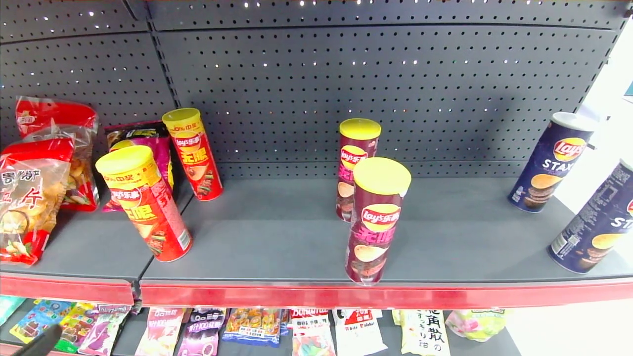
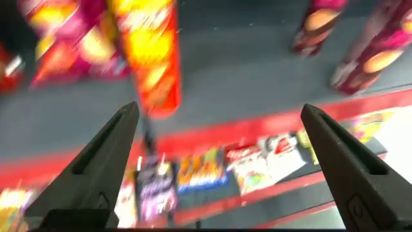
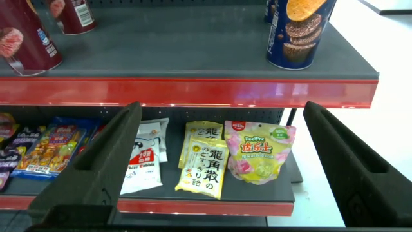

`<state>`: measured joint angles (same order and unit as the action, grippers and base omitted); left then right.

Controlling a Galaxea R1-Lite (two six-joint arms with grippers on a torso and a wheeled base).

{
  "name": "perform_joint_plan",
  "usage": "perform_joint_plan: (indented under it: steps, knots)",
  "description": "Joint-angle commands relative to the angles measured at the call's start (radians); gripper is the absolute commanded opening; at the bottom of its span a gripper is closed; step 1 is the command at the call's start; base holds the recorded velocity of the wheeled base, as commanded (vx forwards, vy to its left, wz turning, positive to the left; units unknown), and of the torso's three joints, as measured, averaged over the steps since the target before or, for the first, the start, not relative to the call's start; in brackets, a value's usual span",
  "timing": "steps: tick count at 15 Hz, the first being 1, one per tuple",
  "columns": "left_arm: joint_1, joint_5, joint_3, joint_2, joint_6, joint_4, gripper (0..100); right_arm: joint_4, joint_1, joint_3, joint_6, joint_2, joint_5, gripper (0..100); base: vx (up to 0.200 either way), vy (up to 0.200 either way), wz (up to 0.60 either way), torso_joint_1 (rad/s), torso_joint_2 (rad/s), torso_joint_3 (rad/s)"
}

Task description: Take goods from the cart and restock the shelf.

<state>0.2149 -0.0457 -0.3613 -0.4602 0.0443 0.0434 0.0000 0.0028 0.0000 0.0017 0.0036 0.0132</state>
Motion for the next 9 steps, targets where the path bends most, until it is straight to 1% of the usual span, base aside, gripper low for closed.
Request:
perform_joint_plan:
  steps: [1, 2, 3, 5, 6, 7, 8, 9]
  knots:
    - [-0.038, 0.056, 0.047, 0.302, -0.001, 0.187, 100, 0.000, 0.000, 0.000, 0.000, -0.001, 0.001, 100, 0.000, 0.000, 0.00, 0.000, 0.00, 0.000]
    - [-0.046, 0.101, 0.099, 0.356, -0.023, 0.197, 100, 0.000, 0.000, 0.000, 0.000, -0.001, 0.001, 100, 0.000, 0.000, 0.00, 0.000, 0.00, 0.000]
    - [-0.049, 0.201, 0.156, 0.365, -0.026, 0.187, 100, 0.000, 0.000, 0.000, 0.000, -0.001, 0.001, 100, 0.000, 0.000, 0.00, 0.000, 0.00, 0.000]
    - [-0.049, 0.290, 0.189, 0.364, -0.015, 0.154, 100, 0.000, 0.000, 0.000, 0.000, -0.001, 0.002, 100, 0.000, 0.000, 0.00, 0.000, 0.00, 0.000]
    - [-0.049, 0.296, 0.235, 0.364, -0.001, 0.148, 100, 0.000, -0.001, 0.000, 0.000, -0.001, 0.002, 100, 0.000, 0.000, 0.00, 0.000, 0.00, 0.000]
    - [-0.049, 0.300, 0.265, 0.364, 0.005, 0.128, 100, 0.000, 0.000, 0.000, 0.000, -0.001, 0.002, 100, 0.000, 0.000, 0.00, 0.000, 0.00, 0.000]
    - [-0.049, 0.285, 0.280, 0.364, 0.003, 0.072, 100, 0.000, 0.000, 0.000, 0.000, -0.001, 0.002, 100, 0.000, 0.000, 0.00, 0.000, 0.00, 0.000]
    - [-0.049, 0.279, 0.294, 0.364, 0.005, 0.052, 100, 0.000, 0.000, 0.000, -0.002, -0.001, 0.002, 100, 0.000, 0.000, 0.00, 0.000, 0.00, 0.000]
